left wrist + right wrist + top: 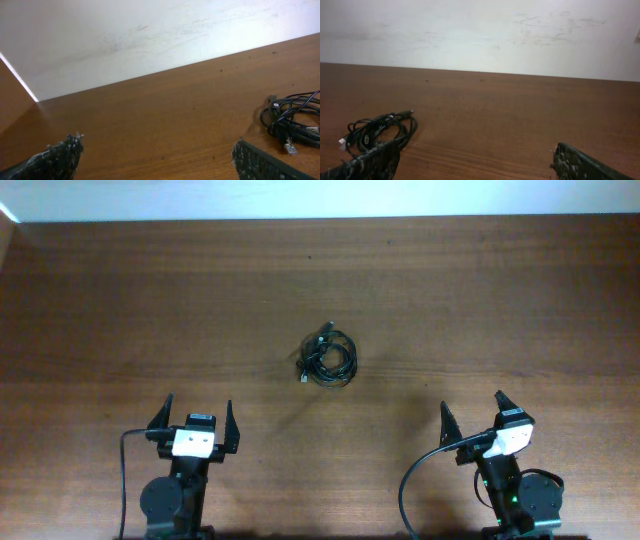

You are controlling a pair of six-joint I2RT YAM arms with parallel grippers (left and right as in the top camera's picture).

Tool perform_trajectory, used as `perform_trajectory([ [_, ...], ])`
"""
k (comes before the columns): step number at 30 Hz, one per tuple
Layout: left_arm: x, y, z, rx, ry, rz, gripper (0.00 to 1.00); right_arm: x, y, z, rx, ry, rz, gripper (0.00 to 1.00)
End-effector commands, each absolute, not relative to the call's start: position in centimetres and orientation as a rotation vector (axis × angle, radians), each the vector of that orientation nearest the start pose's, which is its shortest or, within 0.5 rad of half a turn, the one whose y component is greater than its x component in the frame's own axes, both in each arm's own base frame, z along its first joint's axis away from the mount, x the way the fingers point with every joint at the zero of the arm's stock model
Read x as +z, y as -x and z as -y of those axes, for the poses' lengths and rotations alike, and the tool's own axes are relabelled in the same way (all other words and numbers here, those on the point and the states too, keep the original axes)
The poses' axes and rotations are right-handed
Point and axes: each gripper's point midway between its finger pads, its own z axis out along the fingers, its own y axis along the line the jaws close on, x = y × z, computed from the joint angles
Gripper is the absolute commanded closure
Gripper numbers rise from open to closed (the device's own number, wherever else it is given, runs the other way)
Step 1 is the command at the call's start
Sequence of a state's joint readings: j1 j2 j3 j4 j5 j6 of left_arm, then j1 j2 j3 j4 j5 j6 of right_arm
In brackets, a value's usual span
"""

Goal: Untangle cables

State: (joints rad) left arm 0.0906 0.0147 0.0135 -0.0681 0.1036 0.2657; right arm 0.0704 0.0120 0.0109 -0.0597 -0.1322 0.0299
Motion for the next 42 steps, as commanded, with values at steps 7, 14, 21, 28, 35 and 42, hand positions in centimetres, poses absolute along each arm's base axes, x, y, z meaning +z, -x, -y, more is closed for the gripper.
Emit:
perform_trajectory([
  [7, 15.9, -24.6, -0.5, 0.179, -0.21, -1.629, 0.01, 16.0, -24.2, -4.1, 0.194, 0.137, -1.631, 0.01],
  [14, 15.9, -24.6, -0.5, 0.179, -0.21, -1.629, 0.01, 16.0, -24.2, -4.1, 0.194, 0.137, -1.631, 0.01],
  [21, 15.9, -24.6, -0.5, 0.18, -0.21, -1.629, 0.01, 16.0, -24.2, -4.1, 0.194, 0.137, -1.631, 0.01],
  [28, 15.9, -24.6, -0.7, 0.192, -0.199, -1.631, 0.01, 16.0, -24.2, -4.1, 0.194, 0.137, -1.63, 0.01],
  [35, 16.2, -24.6, 0.3, 0.144, -0.244, -1.61, 0.01, 16.0, -24.2, -4.1, 0.194, 0.137, -1.629, 0.01],
  [42, 17.6, -24.6, 0.3, 0.153, -0.241, -1.557, 0.01, 17.1, -24.3, -4.1, 0.192, 0.139, -1.585, 0.01],
])
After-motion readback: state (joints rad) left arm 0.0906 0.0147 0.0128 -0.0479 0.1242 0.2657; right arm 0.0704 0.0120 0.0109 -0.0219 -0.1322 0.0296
